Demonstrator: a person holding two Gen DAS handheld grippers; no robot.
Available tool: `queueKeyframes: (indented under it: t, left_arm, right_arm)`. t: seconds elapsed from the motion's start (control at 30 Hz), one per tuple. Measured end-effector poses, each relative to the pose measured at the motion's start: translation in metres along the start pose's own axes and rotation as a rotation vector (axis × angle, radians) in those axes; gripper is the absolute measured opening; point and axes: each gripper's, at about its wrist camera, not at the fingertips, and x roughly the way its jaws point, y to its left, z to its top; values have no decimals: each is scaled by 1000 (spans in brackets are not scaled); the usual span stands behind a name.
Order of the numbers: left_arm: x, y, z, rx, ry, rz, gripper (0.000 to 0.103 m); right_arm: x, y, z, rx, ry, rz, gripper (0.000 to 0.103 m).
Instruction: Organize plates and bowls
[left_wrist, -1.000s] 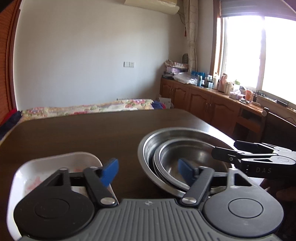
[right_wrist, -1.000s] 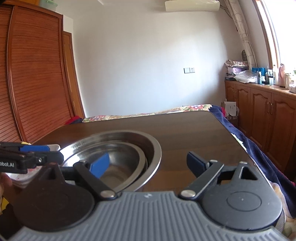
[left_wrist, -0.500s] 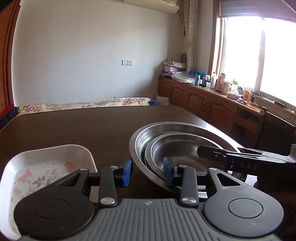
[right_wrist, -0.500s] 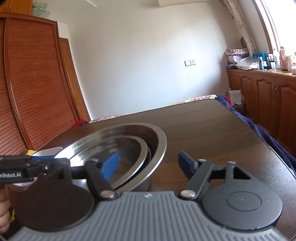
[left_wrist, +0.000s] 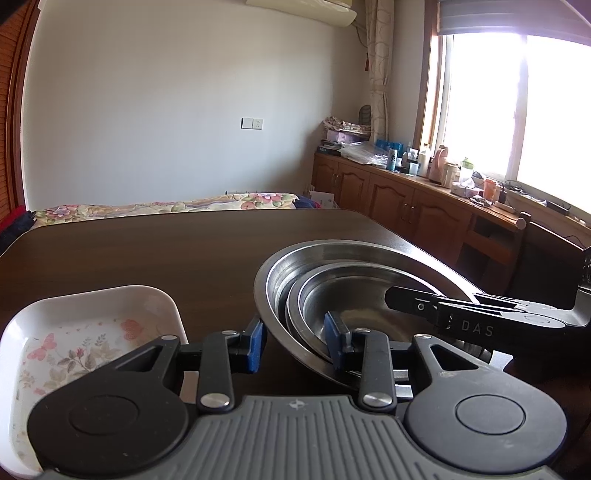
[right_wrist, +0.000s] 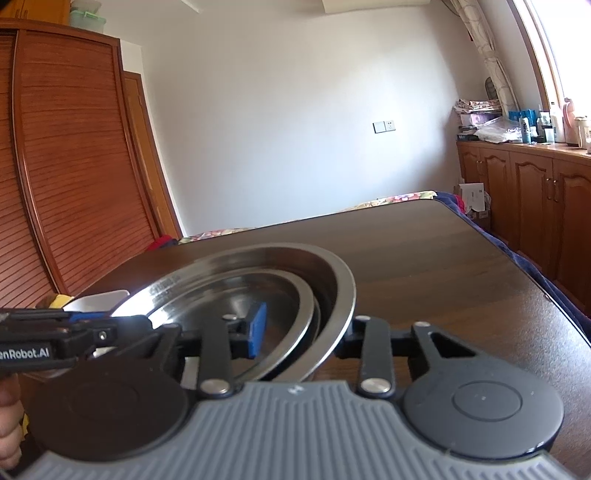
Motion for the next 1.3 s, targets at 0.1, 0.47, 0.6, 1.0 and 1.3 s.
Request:
queueKeyframes:
  t: [0.1, 0.47, 0.6, 1.0, 1.3]
  left_arm:
    - [0, 0, 0, 3, 0, 2, 36]
    - [-1, 0, 2, 8, 4, 13, 35]
    - [-3, 1, 5, 3, 0, 11, 35]
    - [-22, 7, 7, -2, -40, 18, 35]
    - [-42, 23, 14, -25, -79, 50, 35]
  right_arm:
    - [-1, 0, 0, -3, -1, -3, 35]
    - [-4, 0, 2, 20, -1, -8, 29]
    - [-4, 0, 4, 26, 3, -6, 28]
    - [-8, 8, 18, 12, -21, 13, 28]
    - [0, 24, 24, -20, -15, 52, 28]
